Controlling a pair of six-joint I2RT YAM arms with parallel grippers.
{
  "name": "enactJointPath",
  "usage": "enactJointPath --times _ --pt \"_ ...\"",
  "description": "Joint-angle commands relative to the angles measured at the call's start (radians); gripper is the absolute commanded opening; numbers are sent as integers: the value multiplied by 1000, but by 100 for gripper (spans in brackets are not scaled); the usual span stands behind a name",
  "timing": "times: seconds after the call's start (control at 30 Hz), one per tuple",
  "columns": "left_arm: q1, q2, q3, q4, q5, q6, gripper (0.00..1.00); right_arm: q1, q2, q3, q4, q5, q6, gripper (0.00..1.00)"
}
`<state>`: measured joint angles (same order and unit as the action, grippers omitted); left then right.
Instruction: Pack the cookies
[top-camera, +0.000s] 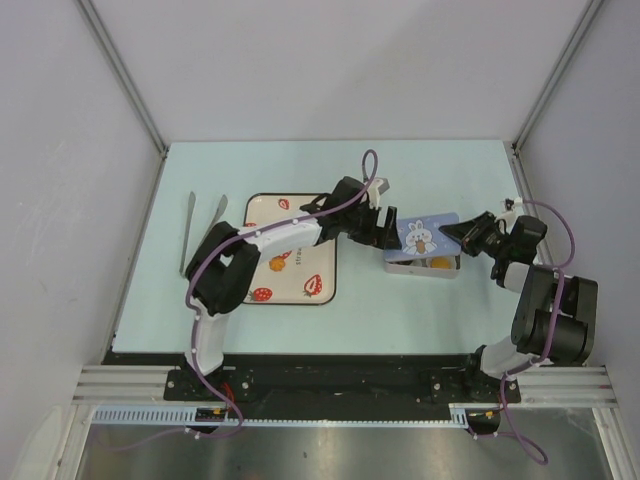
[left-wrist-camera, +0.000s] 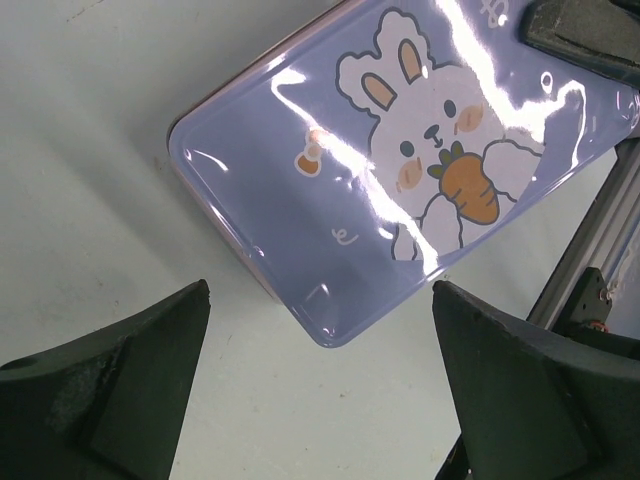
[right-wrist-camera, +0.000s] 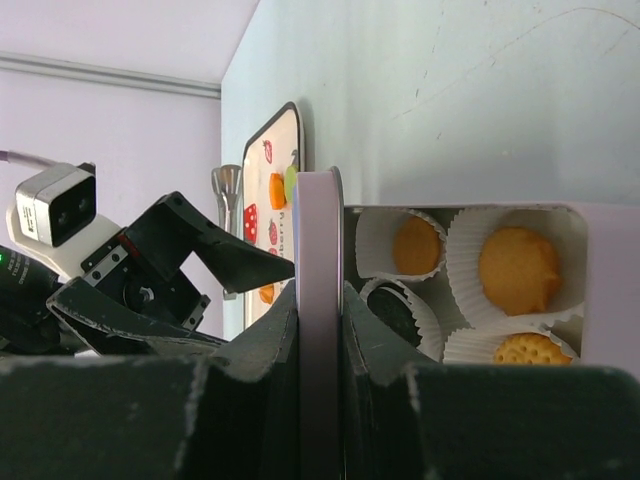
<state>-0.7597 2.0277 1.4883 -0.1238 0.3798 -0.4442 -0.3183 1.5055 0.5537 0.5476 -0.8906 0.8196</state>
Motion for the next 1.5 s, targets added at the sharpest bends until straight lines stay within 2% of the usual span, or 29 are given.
enactJointPath --times 0.0,0.63,0.97,1.33,1.47 --pt "5 17 69 -5 14 -4 97 -8 13 0 31 -30 -27 0" --pt "-12 81 127 -34 5 -22 98 -27 39 -1 20 -30 -60 1" --pt "-33 109 173 -59 11 -33 98 -36 38 0 -6 -19 -85 14" --pt "-38 120 179 -63 7 -33 98 -36 47 0 -20 -10 -97 20" --pt "-38 127 190 -68 8 -34 98 -36 45 0 -23 -7 -103 26"
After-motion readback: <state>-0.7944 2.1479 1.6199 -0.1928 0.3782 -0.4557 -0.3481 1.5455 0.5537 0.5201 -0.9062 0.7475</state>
